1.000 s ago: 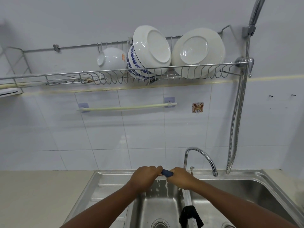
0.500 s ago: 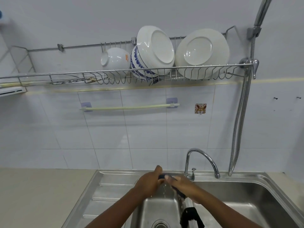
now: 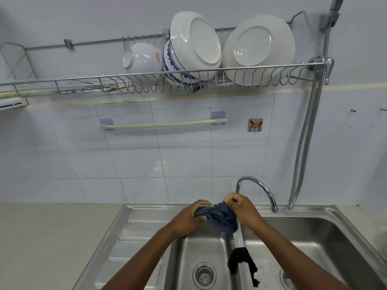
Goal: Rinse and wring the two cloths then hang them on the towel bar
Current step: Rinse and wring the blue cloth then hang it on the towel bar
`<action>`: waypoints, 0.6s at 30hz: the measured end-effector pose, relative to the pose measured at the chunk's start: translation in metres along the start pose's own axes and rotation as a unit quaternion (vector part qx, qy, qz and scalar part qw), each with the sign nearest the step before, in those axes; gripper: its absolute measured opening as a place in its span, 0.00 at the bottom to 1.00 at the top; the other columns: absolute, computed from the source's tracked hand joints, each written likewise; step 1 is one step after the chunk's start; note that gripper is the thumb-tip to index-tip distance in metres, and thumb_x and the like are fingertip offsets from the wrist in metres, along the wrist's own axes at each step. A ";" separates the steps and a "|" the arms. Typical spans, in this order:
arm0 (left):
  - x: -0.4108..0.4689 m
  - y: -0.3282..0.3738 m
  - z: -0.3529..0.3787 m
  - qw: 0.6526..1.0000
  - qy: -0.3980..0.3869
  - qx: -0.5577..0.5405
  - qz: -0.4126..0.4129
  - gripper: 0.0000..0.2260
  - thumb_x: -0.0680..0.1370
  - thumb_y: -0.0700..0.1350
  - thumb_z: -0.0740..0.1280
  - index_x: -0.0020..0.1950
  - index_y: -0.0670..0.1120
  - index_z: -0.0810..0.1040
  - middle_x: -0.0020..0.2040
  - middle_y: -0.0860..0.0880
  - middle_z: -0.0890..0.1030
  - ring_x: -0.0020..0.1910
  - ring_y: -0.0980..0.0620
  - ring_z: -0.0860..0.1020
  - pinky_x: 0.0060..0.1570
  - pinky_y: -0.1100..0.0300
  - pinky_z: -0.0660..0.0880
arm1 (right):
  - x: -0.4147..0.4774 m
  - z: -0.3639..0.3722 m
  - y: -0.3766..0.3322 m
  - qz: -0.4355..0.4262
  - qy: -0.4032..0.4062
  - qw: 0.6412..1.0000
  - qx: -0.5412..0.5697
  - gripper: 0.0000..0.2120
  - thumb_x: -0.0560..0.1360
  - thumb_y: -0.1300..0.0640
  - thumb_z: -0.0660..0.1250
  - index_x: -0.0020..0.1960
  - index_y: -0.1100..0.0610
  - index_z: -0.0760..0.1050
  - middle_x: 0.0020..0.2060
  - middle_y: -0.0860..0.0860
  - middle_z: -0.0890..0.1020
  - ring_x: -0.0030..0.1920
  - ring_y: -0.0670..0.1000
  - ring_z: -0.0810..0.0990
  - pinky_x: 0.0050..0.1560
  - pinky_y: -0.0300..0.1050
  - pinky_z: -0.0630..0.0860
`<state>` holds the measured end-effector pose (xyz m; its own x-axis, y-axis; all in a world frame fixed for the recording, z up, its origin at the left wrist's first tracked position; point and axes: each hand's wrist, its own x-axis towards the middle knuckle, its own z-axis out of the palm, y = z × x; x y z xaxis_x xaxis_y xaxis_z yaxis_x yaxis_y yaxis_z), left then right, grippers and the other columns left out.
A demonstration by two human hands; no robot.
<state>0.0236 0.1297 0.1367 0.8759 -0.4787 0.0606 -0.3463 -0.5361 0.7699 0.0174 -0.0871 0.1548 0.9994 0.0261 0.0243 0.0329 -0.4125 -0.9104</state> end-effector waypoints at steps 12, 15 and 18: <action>0.004 0.021 -0.015 0.998 0.050 0.036 -0.025 0.13 0.81 0.52 0.61 0.47 0.45 0.80 0.48 0.47 0.81 0.47 0.55 0.78 0.46 0.62 0.73 | 0.007 -0.013 -0.009 -0.076 -0.106 0.990 -0.059 0.10 0.70 0.46 0.72 0.38 0.50 0.76 0.34 0.43 0.79 0.35 0.40 0.76 0.37 0.30 0.70; 0.005 0.026 -0.023 0.997 0.049 0.039 -0.038 0.12 0.80 0.51 0.63 0.49 0.47 0.83 0.49 0.49 0.84 0.47 0.55 0.80 0.45 0.65 0.72 | 0.010 -0.018 -0.006 -0.099 -0.147 0.966 -0.188 0.07 0.69 0.50 0.74 0.37 0.46 0.76 0.33 0.43 0.78 0.34 0.41 0.74 0.37 0.36 0.68; 0.005 0.028 -0.026 0.997 0.046 0.048 -0.033 0.09 0.81 0.48 0.62 0.51 0.50 0.83 0.49 0.54 0.84 0.48 0.57 0.80 0.46 0.69 0.72 | 0.015 -0.027 -0.001 -0.120 -0.137 0.942 -0.283 0.11 0.69 0.56 0.72 0.35 0.45 0.73 0.33 0.43 0.75 0.34 0.43 0.73 0.36 0.36 0.67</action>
<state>0.0267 0.1305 0.1749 0.9236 -0.3763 0.0735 -0.3132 -0.6301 0.7105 0.0324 -0.1106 0.1676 0.9233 0.3833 0.0228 0.3376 -0.7819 -0.5241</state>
